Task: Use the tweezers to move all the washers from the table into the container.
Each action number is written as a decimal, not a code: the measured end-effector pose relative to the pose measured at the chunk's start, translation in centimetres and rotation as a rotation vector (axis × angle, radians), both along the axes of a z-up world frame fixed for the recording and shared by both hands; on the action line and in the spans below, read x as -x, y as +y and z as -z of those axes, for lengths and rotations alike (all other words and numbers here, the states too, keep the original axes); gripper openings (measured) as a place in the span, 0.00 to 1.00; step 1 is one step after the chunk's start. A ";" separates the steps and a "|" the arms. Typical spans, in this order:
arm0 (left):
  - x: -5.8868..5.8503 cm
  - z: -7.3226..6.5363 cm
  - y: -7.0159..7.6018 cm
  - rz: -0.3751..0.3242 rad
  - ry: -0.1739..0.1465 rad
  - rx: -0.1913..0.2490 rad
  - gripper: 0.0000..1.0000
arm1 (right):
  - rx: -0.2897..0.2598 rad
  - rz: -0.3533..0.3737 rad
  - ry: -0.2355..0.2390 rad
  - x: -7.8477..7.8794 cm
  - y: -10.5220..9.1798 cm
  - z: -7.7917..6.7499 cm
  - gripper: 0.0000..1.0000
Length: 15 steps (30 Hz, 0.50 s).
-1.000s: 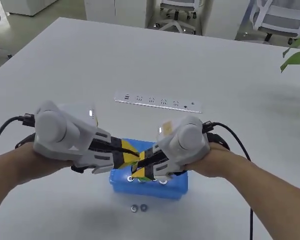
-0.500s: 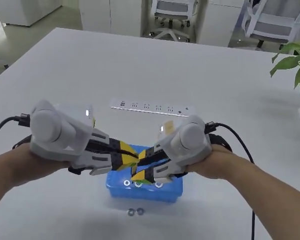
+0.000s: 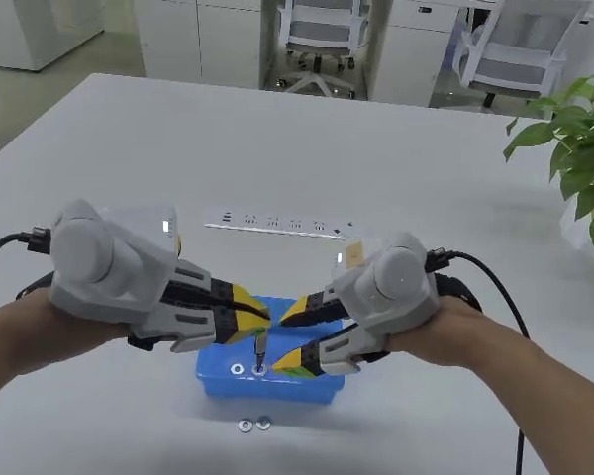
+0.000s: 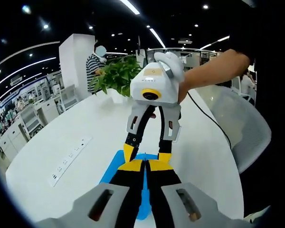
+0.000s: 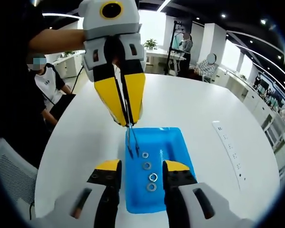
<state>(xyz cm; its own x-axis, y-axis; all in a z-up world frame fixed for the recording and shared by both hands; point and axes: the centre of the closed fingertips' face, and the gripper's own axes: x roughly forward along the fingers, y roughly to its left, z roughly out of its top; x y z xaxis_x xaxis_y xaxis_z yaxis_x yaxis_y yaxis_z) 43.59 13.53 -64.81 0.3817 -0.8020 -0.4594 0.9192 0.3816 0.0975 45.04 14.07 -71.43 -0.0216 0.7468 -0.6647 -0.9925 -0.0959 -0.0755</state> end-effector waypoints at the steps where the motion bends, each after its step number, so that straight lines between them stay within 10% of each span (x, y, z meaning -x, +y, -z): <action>1: 0.1 -0.1 -0.1 0.002 0.001 0.003 0.05 | 0.001 0.014 0.001 0.0 -0.3 -0.1 0.38; 15: 1.3 -0.5 -0.8 0.038 -0.003 -0.001 0.05 | -0.009 0.130 0.003 0.8 -3.2 -0.6 0.53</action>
